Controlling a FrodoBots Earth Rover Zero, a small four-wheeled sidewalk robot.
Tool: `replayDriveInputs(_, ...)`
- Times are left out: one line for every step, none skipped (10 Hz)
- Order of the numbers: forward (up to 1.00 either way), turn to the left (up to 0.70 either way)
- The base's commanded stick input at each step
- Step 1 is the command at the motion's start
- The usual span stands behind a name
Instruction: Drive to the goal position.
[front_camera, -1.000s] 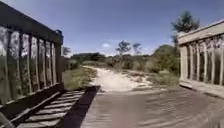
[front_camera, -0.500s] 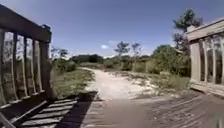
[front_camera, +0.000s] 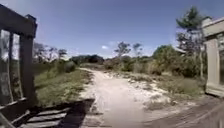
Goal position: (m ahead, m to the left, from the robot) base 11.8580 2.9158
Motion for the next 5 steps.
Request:
replayDriveInputs(0.7, 0.0)
replayDriveInputs(0.7, 0.0)
replayDriveInputs(0.7, 0.0)
replayDriveInputs(0.7, 0.0)
replayDriveInputs(0.7, 0.35)
